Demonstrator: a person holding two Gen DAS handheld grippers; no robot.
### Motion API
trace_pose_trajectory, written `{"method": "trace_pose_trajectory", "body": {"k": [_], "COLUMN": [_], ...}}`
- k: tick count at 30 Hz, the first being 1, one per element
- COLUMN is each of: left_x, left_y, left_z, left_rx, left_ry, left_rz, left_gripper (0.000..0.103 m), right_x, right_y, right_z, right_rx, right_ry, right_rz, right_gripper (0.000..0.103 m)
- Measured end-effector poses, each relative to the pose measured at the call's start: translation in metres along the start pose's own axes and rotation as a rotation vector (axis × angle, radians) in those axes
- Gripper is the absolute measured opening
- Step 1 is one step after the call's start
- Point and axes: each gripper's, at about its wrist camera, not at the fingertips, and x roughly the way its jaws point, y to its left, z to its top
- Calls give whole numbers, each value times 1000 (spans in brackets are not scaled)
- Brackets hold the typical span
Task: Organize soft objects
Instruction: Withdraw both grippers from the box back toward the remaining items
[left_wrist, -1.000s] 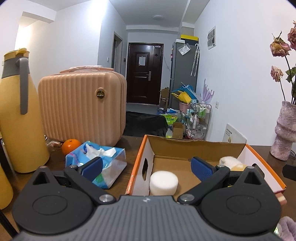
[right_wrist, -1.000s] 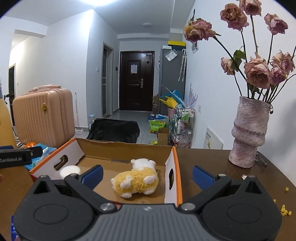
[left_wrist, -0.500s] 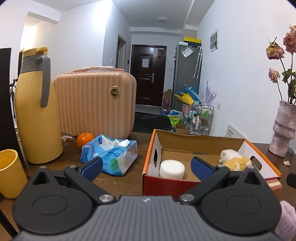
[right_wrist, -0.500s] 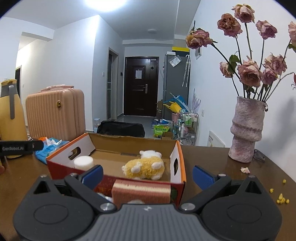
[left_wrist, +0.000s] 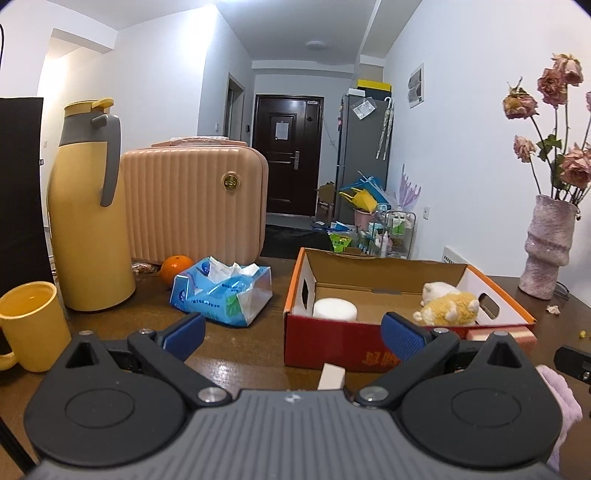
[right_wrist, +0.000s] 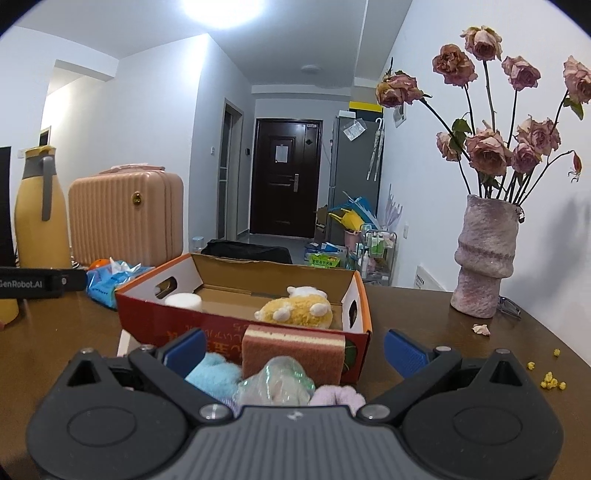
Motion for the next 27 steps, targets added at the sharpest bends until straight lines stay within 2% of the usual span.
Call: {"method": "trace_pose_trajectory", "body": {"k": [16,27], "left_x": [-36,-43], "left_y": [1,11], "left_z": [-23,-40], "left_rx": [10,7], "left_ry": [8,76], "left_rz": [-24,-31], "left_gripper": [103,103], "right_x": [-29,-39], "right_y": [3,9], "right_z": [-28,-42], "right_rx": [16,14], "right_ry": [14,46], "right_rz": [14,29], "right_gripper": [103,103]}}
